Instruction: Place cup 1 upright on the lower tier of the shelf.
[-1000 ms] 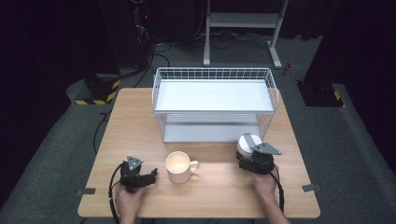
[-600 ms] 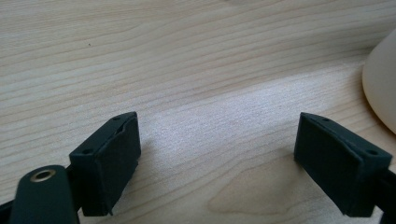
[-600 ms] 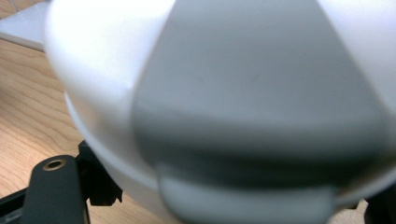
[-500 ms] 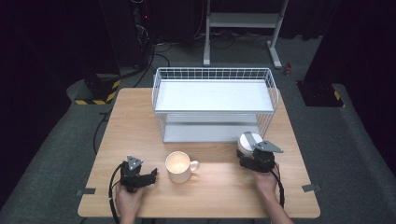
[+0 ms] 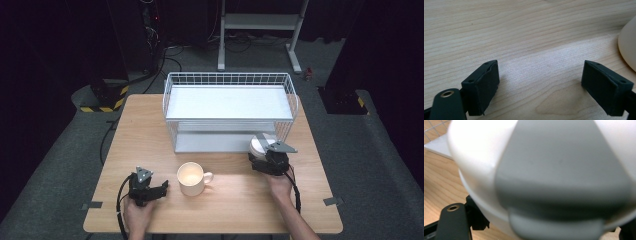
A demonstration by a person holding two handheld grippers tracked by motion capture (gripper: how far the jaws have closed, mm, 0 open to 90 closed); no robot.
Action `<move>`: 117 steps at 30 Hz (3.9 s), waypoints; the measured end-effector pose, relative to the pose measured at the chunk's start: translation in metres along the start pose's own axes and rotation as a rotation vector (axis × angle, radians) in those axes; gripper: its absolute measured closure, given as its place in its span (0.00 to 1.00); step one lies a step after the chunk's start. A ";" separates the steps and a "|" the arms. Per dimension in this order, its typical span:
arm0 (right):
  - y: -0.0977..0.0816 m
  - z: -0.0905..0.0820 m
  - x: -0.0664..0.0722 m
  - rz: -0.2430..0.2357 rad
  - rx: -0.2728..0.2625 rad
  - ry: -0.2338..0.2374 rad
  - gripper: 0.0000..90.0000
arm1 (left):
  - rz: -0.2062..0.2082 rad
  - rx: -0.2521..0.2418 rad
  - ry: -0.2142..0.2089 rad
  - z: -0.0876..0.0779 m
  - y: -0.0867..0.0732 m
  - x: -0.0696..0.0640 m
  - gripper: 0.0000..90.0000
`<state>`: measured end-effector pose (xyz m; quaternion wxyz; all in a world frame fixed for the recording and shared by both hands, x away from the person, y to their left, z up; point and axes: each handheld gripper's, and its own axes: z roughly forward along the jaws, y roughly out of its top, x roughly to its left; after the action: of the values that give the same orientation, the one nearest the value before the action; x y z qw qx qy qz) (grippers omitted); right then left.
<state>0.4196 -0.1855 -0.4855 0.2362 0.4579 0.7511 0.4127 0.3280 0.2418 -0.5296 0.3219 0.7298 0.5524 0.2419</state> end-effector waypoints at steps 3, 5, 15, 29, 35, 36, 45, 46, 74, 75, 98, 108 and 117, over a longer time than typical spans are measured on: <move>0.004 0.004 0.000 0.002 0.003 0.004 0.21 | 0.000 0.000 0.000 0.000 0.000 0.000 0.17; 0.006 0.005 -0.001 0.004 0.006 0.003 0.21 | 0.002 0.000 0.001 0.000 0.000 0.000 0.17; 0.016 0.019 -0.005 0.012 0.009 -0.007 0.21 | 0.002 0.000 0.001 0.000 0.000 0.000 0.17; 0.023 0.034 -0.007 0.021 0.012 -0.018 0.21 | 0.000 0.001 0.000 0.000 0.000 0.000 0.17; 0.025 0.040 -0.009 0.014 -0.002 -0.024 0.21 | 0.003 0.000 0.002 0.000 0.000 0.000 0.17; 0.024 0.040 -0.009 0.017 -0.006 -0.026 0.21 | 0.003 0.000 0.002 0.000 0.000 0.000 0.17; 0.031 0.049 -0.013 0.005 0.005 -0.045 0.21 | 0.000 0.000 0.002 0.000 0.000 0.000 0.17; 0.032 0.049 -0.012 0.010 0.009 -0.047 0.21 | 0.002 0.000 0.002 0.000 0.000 0.000 0.17; 0.020 0.033 -0.015 0.036 0.040 -0.050 0.15 | 0.001 -0.001 0.002 0.000 0.000 0.000 0.17; 0.020 0.033 -0.015 0.036 0.040 -0.050 0.15 | 0.001 -0.001 0.002 0.000 0.000 0.000 0.17; 0.011 0.030 -0.008 0.036 0.059 -0.085 0.33 | 0.001 0.001 0.001 0.000 0.000 0.000 0.17; 0.013 0.037 -0.011 0.050 0.062 -0.093 0.41 | 0.002 0.000 0.002 0.000 0.000 0.000 0.17; 0.014 0.044 -0.013 0.071 0.084 -0.109 0.47 | 0.001 0.001 0.001 0.000 0.000 0.000 0.17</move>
<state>0.4651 -0.1759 -0.4981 0.2427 0.5154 0.7371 0.3634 0.3279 0.2418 -0.5294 0.3211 0.7303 0.5523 0.2421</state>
